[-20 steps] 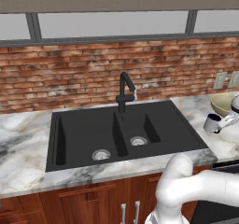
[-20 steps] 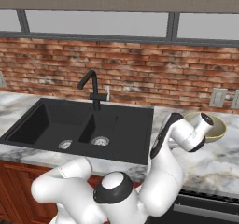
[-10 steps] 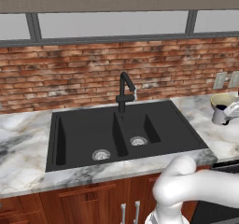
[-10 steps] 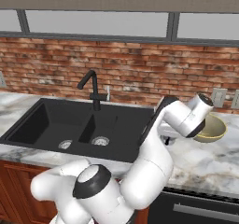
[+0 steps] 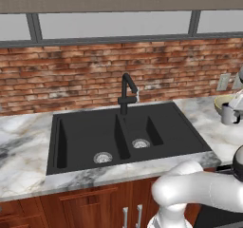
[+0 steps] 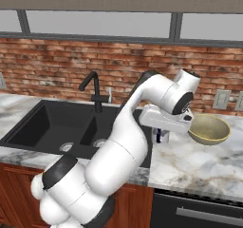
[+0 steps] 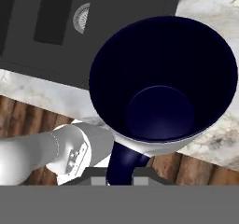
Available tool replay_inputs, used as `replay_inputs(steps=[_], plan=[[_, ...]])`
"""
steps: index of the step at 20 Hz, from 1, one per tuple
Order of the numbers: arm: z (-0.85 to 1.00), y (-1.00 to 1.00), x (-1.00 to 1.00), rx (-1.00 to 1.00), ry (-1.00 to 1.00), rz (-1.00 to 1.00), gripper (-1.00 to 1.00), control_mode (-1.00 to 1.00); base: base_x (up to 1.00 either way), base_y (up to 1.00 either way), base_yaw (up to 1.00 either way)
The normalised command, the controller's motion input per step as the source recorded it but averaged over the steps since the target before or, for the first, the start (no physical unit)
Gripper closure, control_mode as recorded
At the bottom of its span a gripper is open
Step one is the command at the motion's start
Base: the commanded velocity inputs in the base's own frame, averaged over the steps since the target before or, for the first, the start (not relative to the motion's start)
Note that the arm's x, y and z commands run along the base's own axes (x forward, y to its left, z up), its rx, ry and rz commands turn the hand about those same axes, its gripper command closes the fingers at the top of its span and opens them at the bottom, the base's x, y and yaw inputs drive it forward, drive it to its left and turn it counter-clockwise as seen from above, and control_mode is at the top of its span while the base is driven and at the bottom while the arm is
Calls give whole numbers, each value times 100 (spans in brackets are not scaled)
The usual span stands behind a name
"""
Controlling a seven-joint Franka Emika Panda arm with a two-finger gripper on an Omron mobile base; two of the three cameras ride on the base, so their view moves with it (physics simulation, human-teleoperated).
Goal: Pick the mug and place it in the sink. Pick the bowl and place it in the open cabinet and then close the cabinet.
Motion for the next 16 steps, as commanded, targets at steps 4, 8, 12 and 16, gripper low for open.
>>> replay_inputs(steps=[4, 8, 12, 16], plan=[[43, 61, -77, -2, 1, -1, 100, -100, 0, 0, 0], [7, 78, -71, 0, -6, -3, 100, -100, 0, 0, 0], [24, 70, -17, -1, -9, -6, 100, -100, 0, 0, 0], [30, 87, -2, -4, -9, -16, 100, -100, 0, 0, 0]])
